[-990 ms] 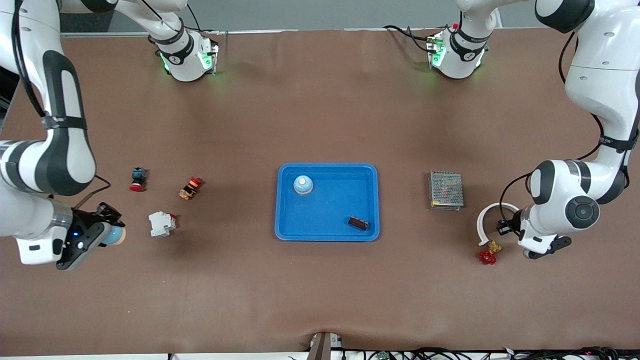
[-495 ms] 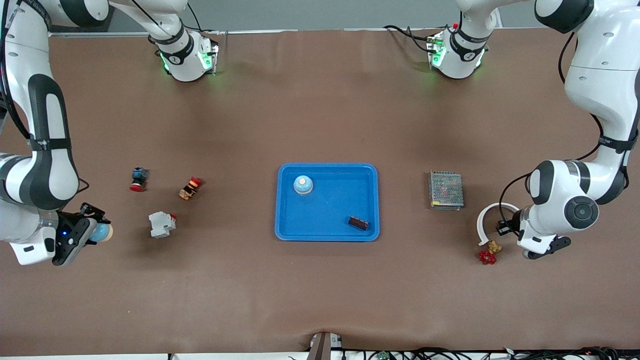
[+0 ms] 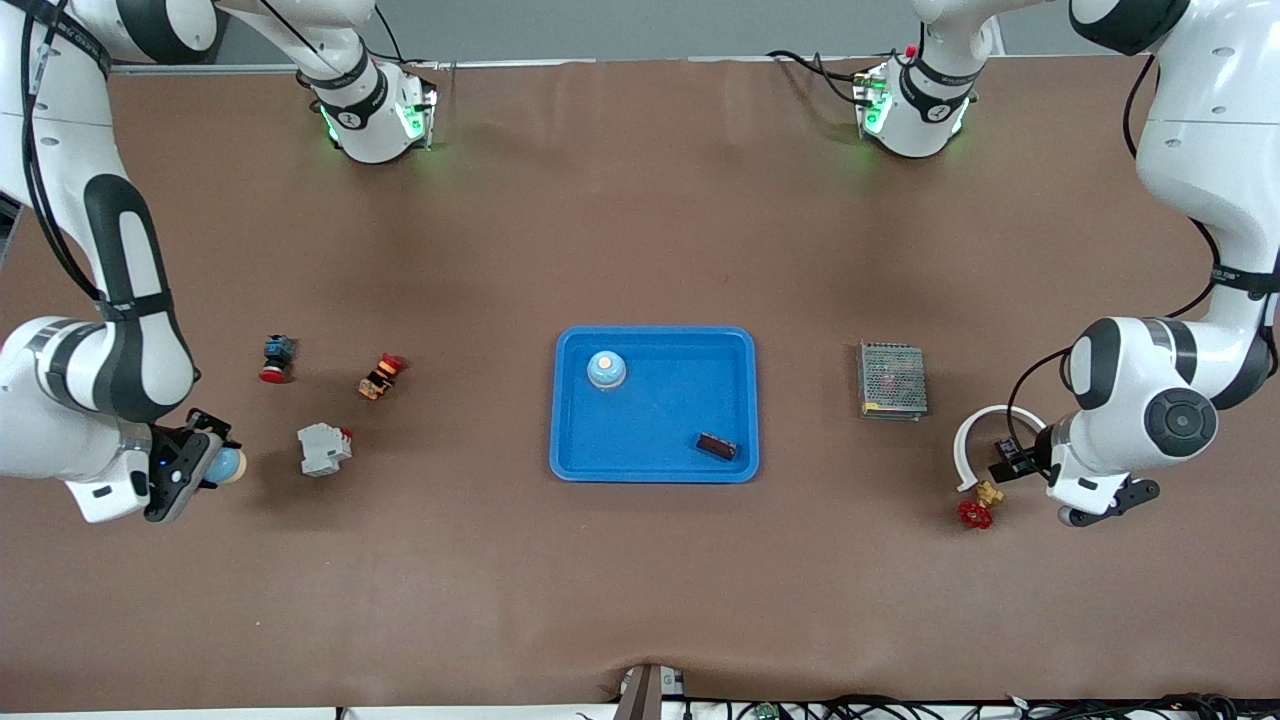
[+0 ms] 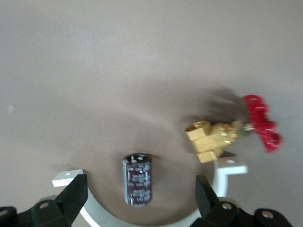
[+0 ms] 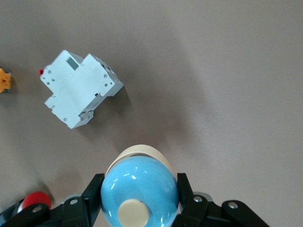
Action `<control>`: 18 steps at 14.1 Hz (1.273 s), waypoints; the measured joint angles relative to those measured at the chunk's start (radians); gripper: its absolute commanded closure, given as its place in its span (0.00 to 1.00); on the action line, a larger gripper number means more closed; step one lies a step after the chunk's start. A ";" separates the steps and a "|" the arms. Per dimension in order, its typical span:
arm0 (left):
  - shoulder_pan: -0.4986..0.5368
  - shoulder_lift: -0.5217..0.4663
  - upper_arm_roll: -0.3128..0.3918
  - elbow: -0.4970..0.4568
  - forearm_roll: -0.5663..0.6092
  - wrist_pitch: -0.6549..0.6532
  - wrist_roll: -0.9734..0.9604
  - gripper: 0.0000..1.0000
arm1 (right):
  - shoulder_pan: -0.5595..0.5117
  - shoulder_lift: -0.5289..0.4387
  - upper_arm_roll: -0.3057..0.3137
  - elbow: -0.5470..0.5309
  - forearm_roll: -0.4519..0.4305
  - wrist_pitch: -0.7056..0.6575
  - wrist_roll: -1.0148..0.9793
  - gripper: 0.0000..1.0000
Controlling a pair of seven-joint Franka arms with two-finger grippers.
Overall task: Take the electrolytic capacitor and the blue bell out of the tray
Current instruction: 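Lower the capacitor by the pipe while the right gripper carries the bell, then grasp the second capacitor with the left gripper while the right gripper lowers the bell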
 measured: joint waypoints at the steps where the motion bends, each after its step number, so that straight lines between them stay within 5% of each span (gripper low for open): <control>1: -0.005 -0.010 -0.011 0.009 0.000 -0.016 -0.019 0.00 | 0.000 0.001 0.000 -0.024 0.000 0.027 -0.002 0.54; 9: -0.039 -0.034 -0.169 0.022 0.000 -0.032 -0.384 0.00 | 0.000 0.001 0.002 -0.114 0.000 0.135 -0.008 0.54; 18: -0.285 0.018 -0.176 0.147 0.000 -0.022 -0.794 0.00 | 0.000 0.001 0.004 -0.172 0.000 0.227 -0.015 0.54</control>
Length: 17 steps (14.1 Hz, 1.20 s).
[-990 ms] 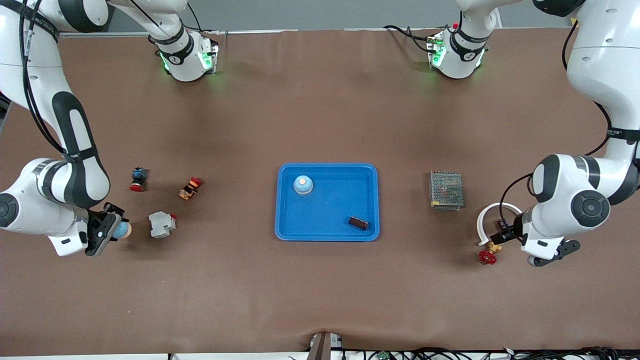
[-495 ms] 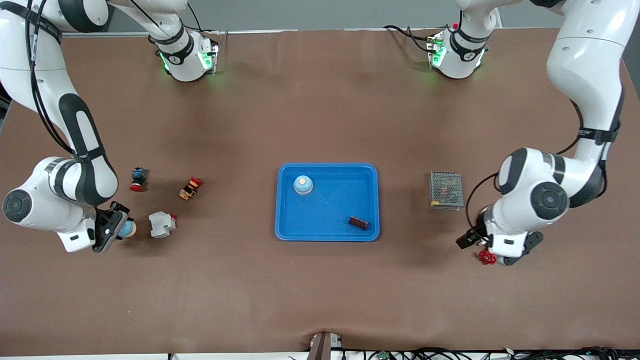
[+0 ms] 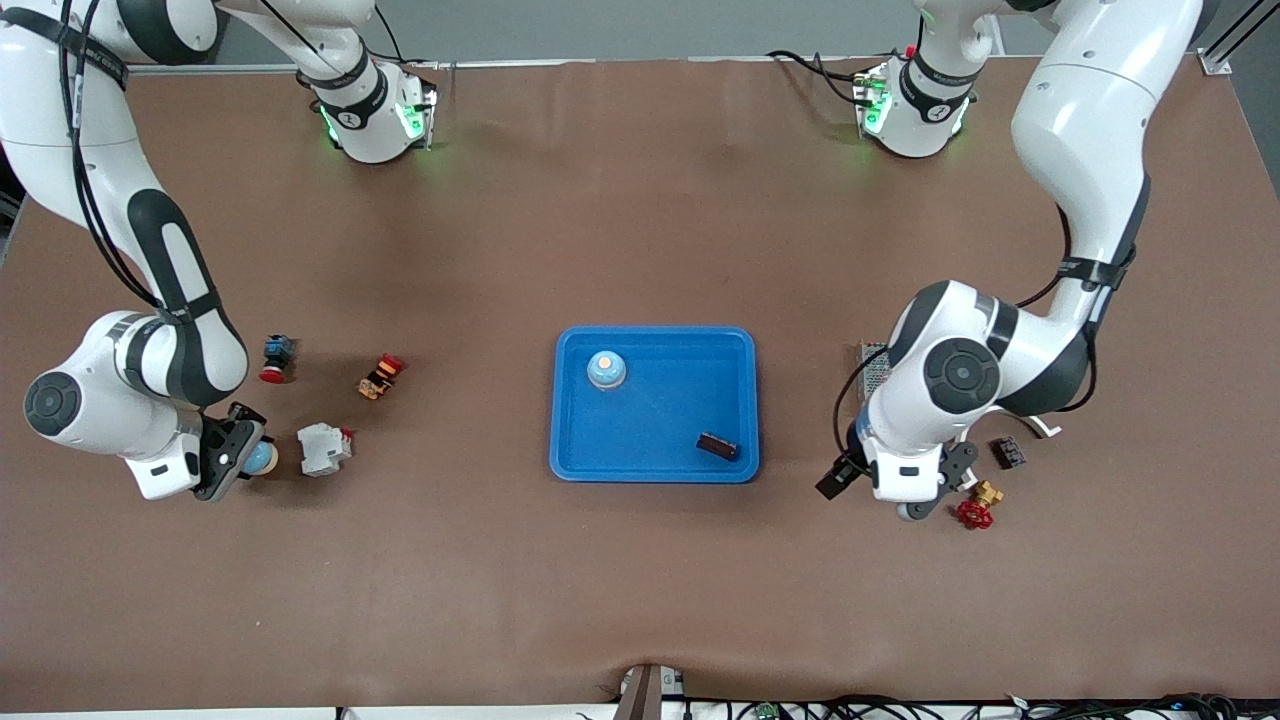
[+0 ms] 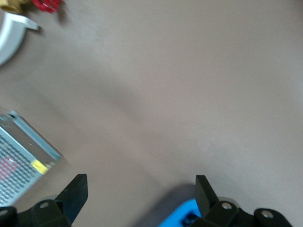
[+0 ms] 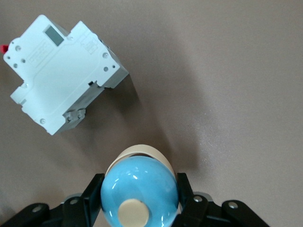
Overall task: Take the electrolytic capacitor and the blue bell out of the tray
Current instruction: 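Grasp the second capacitor with the left gripper while the right gripper lowers the bell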
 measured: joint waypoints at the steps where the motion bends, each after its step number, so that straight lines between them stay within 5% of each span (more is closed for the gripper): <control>1: -0.013 0.013 0.001 0.016 0.000 0.010 -0.021 0.00 | 0.000 0.000 0.000 -0.001 0.000 0.000 0.000 0.54; 7: -0.086 0.075 0.005 0.038 0.000 0.123 -0.204 0.00 | 0.000 0.001 0.000 -0.003 0.000 0.005 0.000 0.51; 11: -0.168 0.104 0.060 0.042 0.000 0.169 -0.300 0.00 | 0.000 0.005 0.000 -0.004 0.007 0.008 0.000 0.00; 17: -0.325 0.160 0.153 0.054 0.000 0.220 -0.420 0.06 | -0.001 0.006 0.000 -0.003 0.015 0.009 0.002 0.00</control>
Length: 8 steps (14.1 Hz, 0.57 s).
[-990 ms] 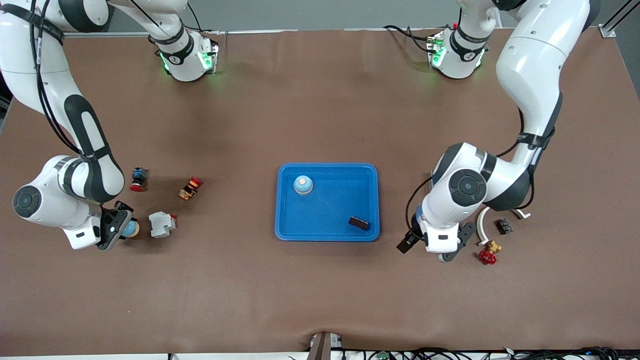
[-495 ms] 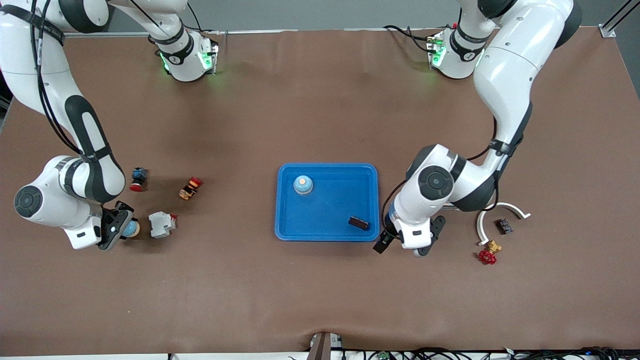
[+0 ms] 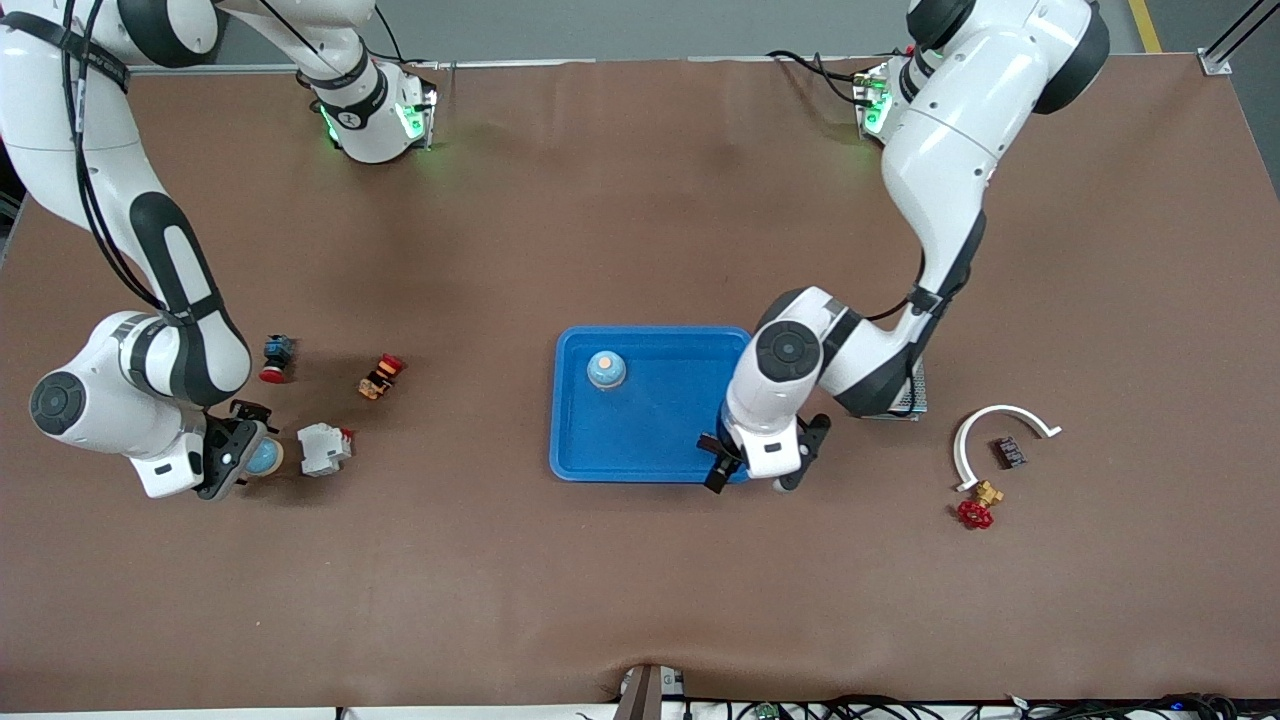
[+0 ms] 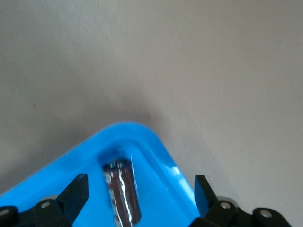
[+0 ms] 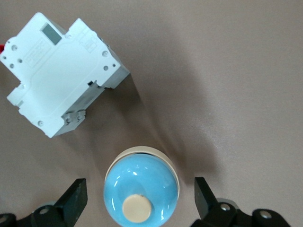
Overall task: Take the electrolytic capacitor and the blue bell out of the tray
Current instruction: 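Grasp the second capacitor with the left gripper while the right gripper lowers the bell, then lift the capacitor with the left gripper while the right gripper releases the bell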
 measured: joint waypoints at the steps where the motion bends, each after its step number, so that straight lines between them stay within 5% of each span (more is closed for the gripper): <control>1: -0.016 0.006 0.003 0.003 0.000 0.000 -0.007 0.08 | 0.000 -0.001 0.001 0.007 0.002 -0.003 0.003 0.00; 8: -0.037 0.038 0.011 0.004 0.000 -0.012 -0.013 0.25 | 0.014 -0.047 0.019 0.155 0.018 -0.298 0.213 0.00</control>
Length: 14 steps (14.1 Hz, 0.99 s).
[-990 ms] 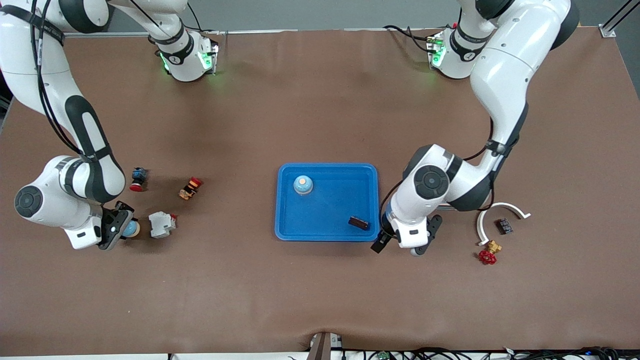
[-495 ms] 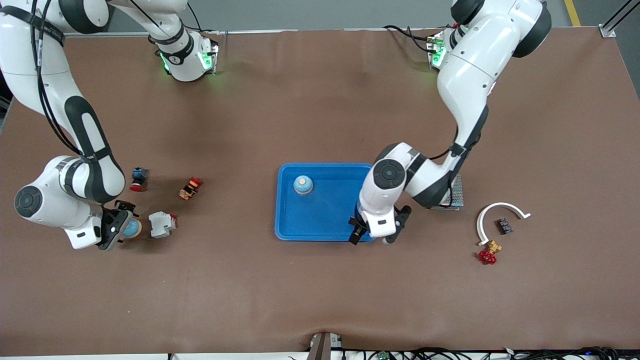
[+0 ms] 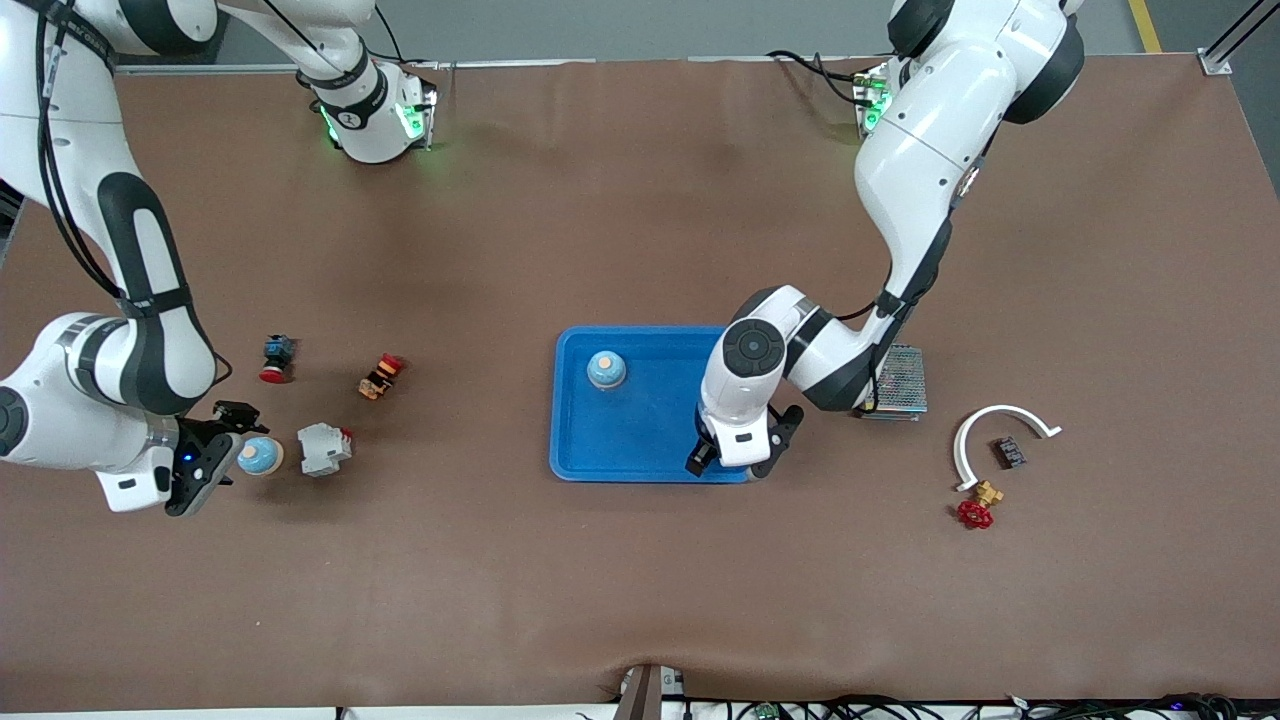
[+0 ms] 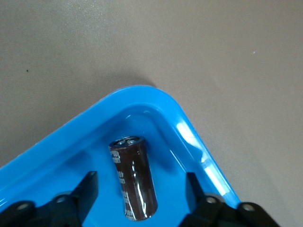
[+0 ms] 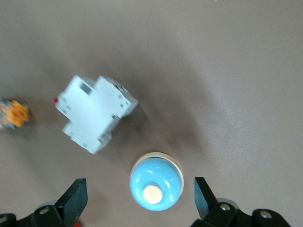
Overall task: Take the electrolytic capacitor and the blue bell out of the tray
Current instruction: 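Lift the capacitor with the left gripper while the right gripper releases the bell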
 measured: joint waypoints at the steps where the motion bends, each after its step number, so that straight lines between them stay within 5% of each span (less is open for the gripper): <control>1: -0.001 0.000 0.000 0.001 0.000 -0.014 0.000 0.25 | 0.012 -0.019 0.003 0.010 0.000 -0.040 0.072 0.00; 4: -0.002 0.000 0.000 0.006 0.000 -0.030 0.000 0.31 | 0.085 -0.103 0.007 0.020 0.001 -0.157 0.341 0.00; 7: -0.001 0.000 0.001 0.008 0.000 -0.038 0.000 0.90 | 0.179 -0.177 0.010 0.020 0.001 -0.213 0.606 0.00; 8: 0.000 0.000 0.002 0.008 0.000 -0.039 0.000 1.00 | 0.210 -0.192 0.011 0.020 0.001 -0.219 0.684 0.00; 14: 0.010 -0.023 0.005 0.030 0.000 -0.086 0.000 1.00 | 0.419 -0.215 0.014 0.019 0.002 -0.216 1.172 0.00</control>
